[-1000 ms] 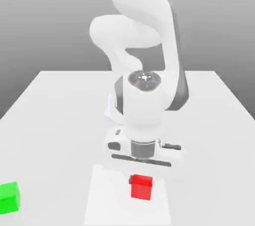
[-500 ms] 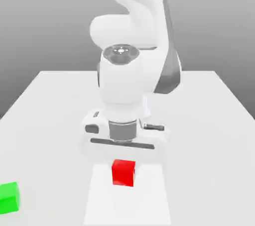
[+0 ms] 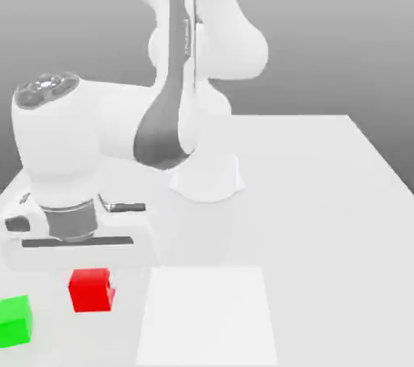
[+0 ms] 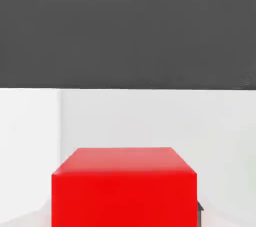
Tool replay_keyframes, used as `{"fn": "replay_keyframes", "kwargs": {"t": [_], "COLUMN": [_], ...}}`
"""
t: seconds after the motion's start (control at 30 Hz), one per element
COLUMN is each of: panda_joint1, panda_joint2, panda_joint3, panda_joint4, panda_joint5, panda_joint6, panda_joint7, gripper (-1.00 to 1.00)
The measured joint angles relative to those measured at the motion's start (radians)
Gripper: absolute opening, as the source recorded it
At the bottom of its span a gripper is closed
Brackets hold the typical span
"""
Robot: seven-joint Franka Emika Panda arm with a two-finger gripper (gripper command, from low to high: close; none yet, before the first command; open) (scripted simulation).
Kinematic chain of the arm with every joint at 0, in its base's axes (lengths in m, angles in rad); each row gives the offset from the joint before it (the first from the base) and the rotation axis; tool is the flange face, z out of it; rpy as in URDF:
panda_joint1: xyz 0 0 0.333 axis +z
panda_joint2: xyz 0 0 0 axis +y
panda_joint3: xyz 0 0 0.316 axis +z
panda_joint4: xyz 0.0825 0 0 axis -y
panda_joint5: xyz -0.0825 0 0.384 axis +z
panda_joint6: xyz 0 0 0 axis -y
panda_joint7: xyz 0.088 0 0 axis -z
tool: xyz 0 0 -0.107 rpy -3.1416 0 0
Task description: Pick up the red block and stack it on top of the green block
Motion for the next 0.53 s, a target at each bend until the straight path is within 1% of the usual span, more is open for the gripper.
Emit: {"fn": "replay_keyframes", "kwargs": {"t": [0.27,0.4,0.43,0.53], "panda_joint1": [-0.117,-0.14,-0.145,-0.145], "panda_joint2": [0.021,0.127,0.157,0.157], "panda_joint3": [-0.049,-0.042,-0.037,-0.037], "panda_joint4": [0.101,0.12,0.122,0.122], "panda_joint5": [-0.007,0.014,0.02,0.02], "panda_joint6": [-0.052,0.041,0.069,0.069], "panda_joint7": [-0.279,-0.331,-0.337,-0.337], "gripper": [-1.0,-1.0,1.0,1.0]}}
